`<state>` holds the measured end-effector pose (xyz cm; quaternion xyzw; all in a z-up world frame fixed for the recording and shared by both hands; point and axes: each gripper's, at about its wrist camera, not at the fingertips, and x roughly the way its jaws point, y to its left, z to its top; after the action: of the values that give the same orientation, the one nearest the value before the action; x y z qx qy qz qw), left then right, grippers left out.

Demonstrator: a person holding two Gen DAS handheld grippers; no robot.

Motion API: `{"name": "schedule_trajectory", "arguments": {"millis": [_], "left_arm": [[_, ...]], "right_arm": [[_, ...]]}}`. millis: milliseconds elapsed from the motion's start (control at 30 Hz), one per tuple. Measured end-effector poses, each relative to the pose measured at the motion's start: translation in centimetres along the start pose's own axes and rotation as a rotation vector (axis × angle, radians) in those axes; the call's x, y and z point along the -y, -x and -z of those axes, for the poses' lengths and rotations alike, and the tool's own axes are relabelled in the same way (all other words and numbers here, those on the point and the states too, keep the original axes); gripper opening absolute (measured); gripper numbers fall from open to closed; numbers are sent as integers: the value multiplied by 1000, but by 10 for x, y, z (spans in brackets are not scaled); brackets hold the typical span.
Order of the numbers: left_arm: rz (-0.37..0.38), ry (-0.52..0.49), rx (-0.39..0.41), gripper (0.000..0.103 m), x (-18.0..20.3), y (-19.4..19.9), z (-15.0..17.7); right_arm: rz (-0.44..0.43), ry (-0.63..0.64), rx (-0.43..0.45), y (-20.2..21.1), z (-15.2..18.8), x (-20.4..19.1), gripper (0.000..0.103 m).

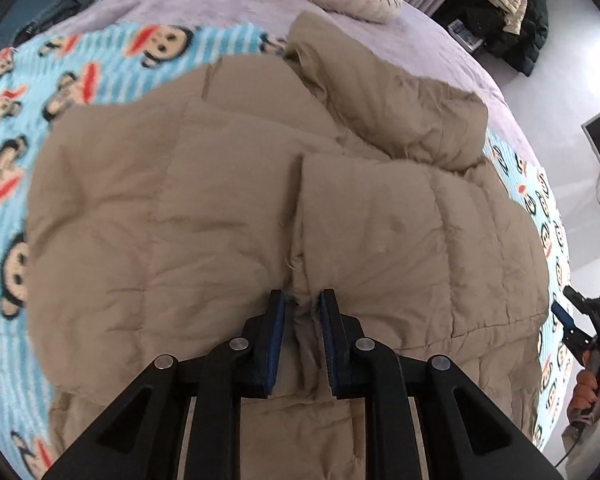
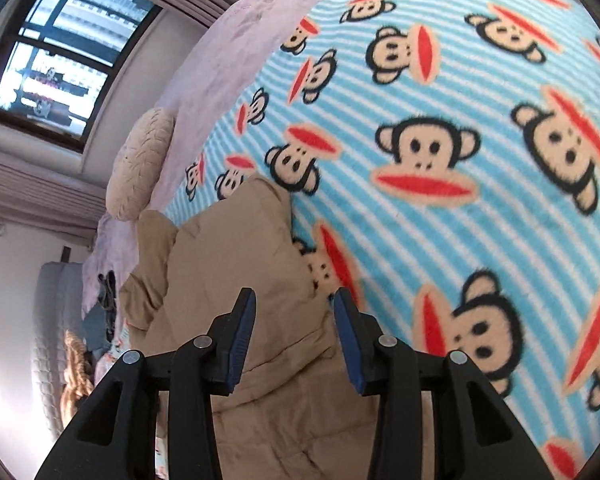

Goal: Fold large clothes

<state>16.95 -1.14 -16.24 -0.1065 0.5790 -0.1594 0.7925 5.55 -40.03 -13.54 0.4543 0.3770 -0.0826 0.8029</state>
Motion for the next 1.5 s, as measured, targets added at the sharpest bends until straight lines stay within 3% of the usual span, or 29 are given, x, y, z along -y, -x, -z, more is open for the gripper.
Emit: {"name": "schedule_trajectory", "arguments": {"millis": [167,267,400,467,533,633,833,1000,1233,1500], "left_arm": [[-2,-18,88,21,12,36,-9],[9,-67,94,21,28,39,-15],[-37,-108,67,21,43,16,-17],[-122,-151,62,21,42,-6,-14],[-157,-161,56,21,39,-25,-14],[-137,-130,65,21,32,-31,-18],[-177,-206,90,21,36,-42,-15],[-210,-211,83,21,35,-34,-13],[-193,-161,125,21,27,15,3],[-256,-153,79,21,27,29,33]], "right_arm": [[3,77,-19,-5,-9,-13,39],[-3,124,-38,-17,-12,-25,38],[21,235,-72,-32,-8,-43,37],[71,326,-92,-39,-3,-50,32],[114,376,-113,-48,1,-48,31],[166,402,-117,-60,4,-39,28],[195,347,-93,-82,6,-14,28],[243,382,-76,-74,9,-22,29],[362,525,-9,-31,30,-40,32],[356,462,-37,5,58,-28,32]]}}
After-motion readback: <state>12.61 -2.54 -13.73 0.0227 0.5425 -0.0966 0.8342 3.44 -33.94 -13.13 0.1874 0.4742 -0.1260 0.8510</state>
